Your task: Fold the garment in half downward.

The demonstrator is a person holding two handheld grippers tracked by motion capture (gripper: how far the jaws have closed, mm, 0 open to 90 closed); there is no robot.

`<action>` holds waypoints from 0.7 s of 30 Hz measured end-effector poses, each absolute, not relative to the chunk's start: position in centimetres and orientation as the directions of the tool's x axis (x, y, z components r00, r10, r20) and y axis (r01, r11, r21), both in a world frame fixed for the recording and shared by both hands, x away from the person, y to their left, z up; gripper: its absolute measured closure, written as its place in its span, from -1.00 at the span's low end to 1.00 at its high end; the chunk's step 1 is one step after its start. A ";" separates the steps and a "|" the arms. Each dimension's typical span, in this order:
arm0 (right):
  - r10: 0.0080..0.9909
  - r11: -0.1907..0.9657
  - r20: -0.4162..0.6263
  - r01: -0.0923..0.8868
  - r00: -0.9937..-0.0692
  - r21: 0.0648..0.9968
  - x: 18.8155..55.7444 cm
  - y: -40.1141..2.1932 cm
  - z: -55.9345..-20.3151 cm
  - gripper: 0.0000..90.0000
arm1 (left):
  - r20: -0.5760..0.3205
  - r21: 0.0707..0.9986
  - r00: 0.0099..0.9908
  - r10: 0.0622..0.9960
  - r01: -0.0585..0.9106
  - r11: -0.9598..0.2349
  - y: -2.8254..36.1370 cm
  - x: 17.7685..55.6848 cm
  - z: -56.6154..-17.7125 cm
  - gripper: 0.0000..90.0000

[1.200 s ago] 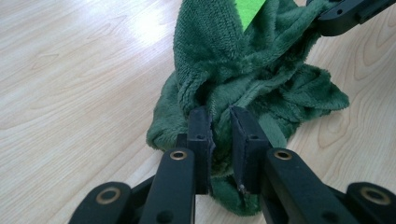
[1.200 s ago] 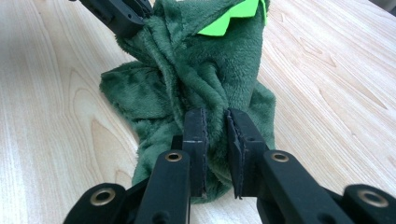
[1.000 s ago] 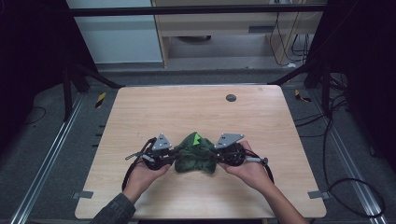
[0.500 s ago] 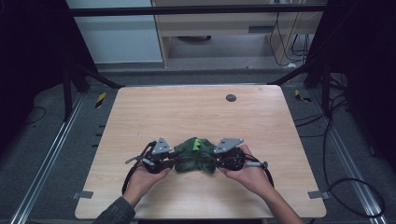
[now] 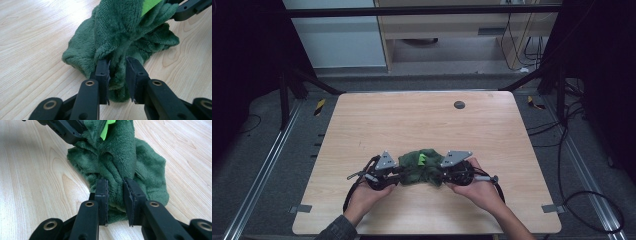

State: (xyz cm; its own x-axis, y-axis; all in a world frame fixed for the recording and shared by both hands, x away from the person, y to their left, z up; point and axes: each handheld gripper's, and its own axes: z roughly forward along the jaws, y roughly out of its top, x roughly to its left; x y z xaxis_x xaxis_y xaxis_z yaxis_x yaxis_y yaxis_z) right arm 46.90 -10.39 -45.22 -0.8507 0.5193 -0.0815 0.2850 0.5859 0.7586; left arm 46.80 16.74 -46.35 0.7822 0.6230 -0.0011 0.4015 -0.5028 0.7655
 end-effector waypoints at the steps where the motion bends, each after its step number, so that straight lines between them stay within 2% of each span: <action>1: 0.519 0.585 -0.082 0.284 -0.851 0.759 46.9 -10.4 -45.3 0.64 | 0.000 0.767 0.782 0.623 0.400 -0.502 16.7 46.7 -46.3 0.60; 21: 0.517 0.584 -0.069 0.293 -0.853 0.757 46.0 -10.5 -45.9 0.58 | -0.005 0.763 0.790 0.613 0.399 -0.508 16.8 45.9 -46.9 0.61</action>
State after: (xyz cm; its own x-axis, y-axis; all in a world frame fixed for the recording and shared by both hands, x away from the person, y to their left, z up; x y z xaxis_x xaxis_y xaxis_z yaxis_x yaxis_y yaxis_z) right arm 46.04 -10.51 -45.86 -0.8530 0.5172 -0.0691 0.2928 0.5839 0.7572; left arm 45.92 16.78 -46.95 0.7903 0.6128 -0.0053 0.3989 -0.5079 0.7635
